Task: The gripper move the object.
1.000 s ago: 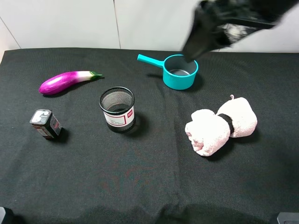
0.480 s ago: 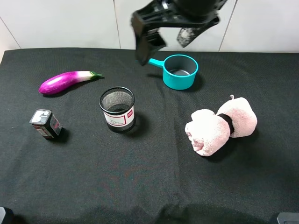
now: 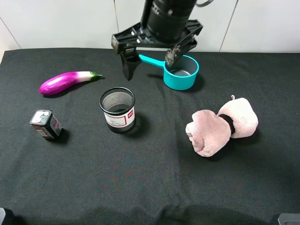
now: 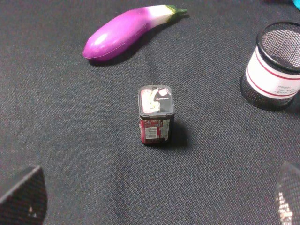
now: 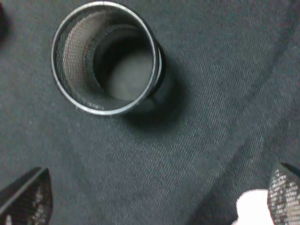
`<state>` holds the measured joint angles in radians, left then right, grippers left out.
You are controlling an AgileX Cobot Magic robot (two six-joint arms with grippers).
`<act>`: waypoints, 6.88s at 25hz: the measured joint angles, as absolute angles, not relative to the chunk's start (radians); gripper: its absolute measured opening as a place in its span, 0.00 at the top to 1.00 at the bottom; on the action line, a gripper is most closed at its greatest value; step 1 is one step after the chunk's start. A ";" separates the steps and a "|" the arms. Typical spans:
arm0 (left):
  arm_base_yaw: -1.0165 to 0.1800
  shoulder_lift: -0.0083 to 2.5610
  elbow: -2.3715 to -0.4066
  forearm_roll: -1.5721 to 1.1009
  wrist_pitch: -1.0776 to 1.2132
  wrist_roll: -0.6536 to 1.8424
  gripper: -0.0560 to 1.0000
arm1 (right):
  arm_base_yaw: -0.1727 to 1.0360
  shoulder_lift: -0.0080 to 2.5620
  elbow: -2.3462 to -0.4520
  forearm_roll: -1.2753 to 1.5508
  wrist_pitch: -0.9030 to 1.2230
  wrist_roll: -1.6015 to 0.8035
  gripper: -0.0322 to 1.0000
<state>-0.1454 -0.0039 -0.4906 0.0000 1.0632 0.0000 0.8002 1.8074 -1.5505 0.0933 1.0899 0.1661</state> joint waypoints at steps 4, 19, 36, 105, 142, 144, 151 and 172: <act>-0.145 -0.004 -0.491 0.000 1.063 0.000 0.04 | 0.800 1.850 -1.552 0.093 1.036 0.200 0.30; -0.145 -0.004 -0.491 0.000 1.063 0.000 0.04 | 0.800 2.055 -1.665 0.106 0.961 0.224 0.30; -0.145 -0.004 -0.491 0.000 1.063 0.000 0.04 | 0.800 2.220 -1.688 0.108 0.959 0.225 0.30; -0.145 -0.004 -0.491 0.000 1.063 0.000 0.04 | 0.800 2.217 -1.929 0.083 1.214 0.183 0.94; -0.145 -0.004 -0.491 0.000 1.063 0.000 0.04 | 0.477 2.040 -1.929 -0.048 1.216 0.126 0.94; -0.145 -0.004 -0.491 0.000 1.063 0.000 0.04 | 0.444 2.040 -1.929 -0.048 1.216 0.118 0.94; -0.145 -0.004 -0.491 0.000 1.063 0.000 0.04 | 0.324 2.040 -1.929 -0.049 1.217 0.072 0.94; -0.145 -0.004 -0.491 0.000 1.063 0.000 0.04 | 0.097 2.106 -1.929 -0.052 1.217 -0.010 0.94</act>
<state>-0.1454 -0.0039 -0.4906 0.0000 1.0632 0.0000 0.0973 2.1061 -1.9287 -0.0520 1.2168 -0.0095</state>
